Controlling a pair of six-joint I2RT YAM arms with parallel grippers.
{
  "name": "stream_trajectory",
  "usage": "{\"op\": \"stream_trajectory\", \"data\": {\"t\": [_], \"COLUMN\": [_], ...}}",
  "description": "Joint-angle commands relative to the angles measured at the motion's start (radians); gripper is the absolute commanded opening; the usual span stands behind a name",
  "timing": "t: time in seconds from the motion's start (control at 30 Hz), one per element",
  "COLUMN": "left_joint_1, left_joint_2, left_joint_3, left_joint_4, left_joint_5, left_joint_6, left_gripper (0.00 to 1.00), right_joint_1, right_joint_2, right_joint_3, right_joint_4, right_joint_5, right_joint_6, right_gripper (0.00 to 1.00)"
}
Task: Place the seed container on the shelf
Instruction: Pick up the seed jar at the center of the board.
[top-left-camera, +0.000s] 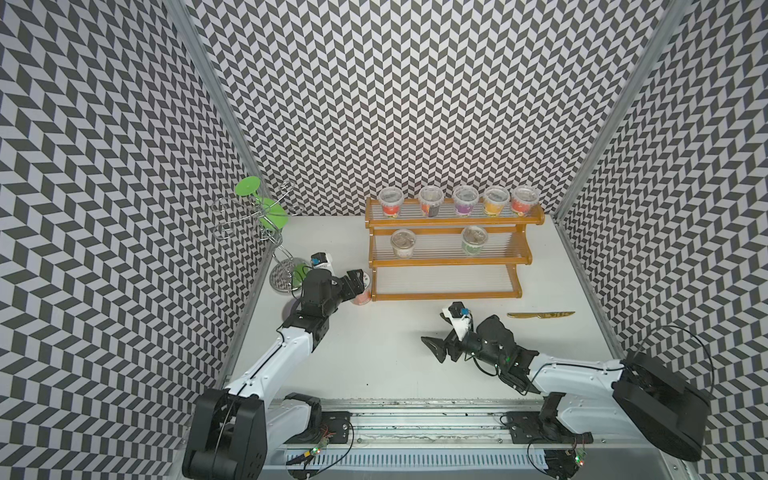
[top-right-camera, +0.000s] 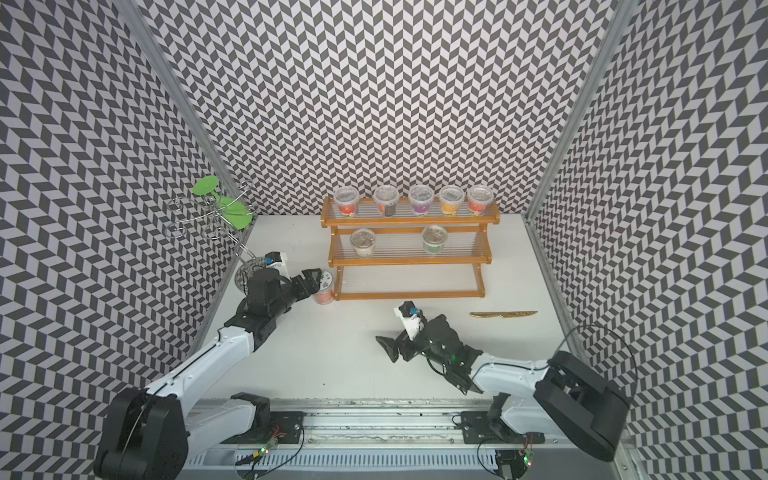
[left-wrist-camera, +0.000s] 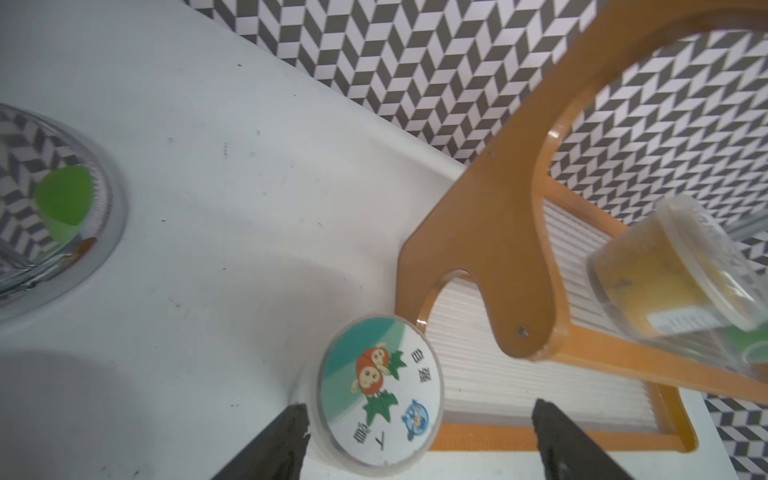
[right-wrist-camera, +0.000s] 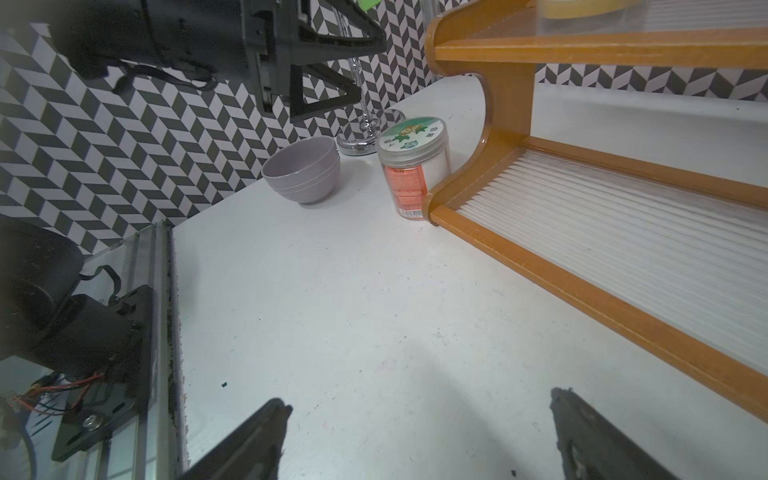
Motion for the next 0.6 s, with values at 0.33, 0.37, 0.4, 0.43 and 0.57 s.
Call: {"op": "stream_trajectory", "data": {"t": [0.33, 0.37, 0.4, 0.43, 0.57], "left_joint_1": [0.079, 0.079, 0.079, 0.079, 0.079], "left_joint_2": [0.303, 0.315, 0.328, 0.343, 0.391], "left_joint_3": [0.159, 0.165, 0.172, 0.178, 0.193], "left_joint_4": [-0.069, -0.069, -0.072, -0.072, -0.064], "left_joint_5": [0.098, 0.095, 0.096, 0.101, 0.135], "left_joint_6": [0.009, 0.013, 0.015, 0.021, 0.036], "left_gripper": [0.77, 0.78, 0.78, 0.78, 0.76], "right_joint_1": [0.029, 0.029, 0.028, 0.029, 0.029], "right_joint_2": [0.146, 0.147, 0.149, 0.150, 0.156], "right_joint_3": [0.142, 0.145, 0.146, 0.146, 0.150], "right_joint_4": [-0.086, -0.089, -0.094, -0.094, -0.109], "right_joint_5": [-0.005, -0.008, -0.011, -0.013, -0.002], "right_joint_6": [0.161, 0.161, 0.160, 0.158, 0.144], "right_gripper": [0.99, 0.99, 1.00, 1.00, 0.99]}}
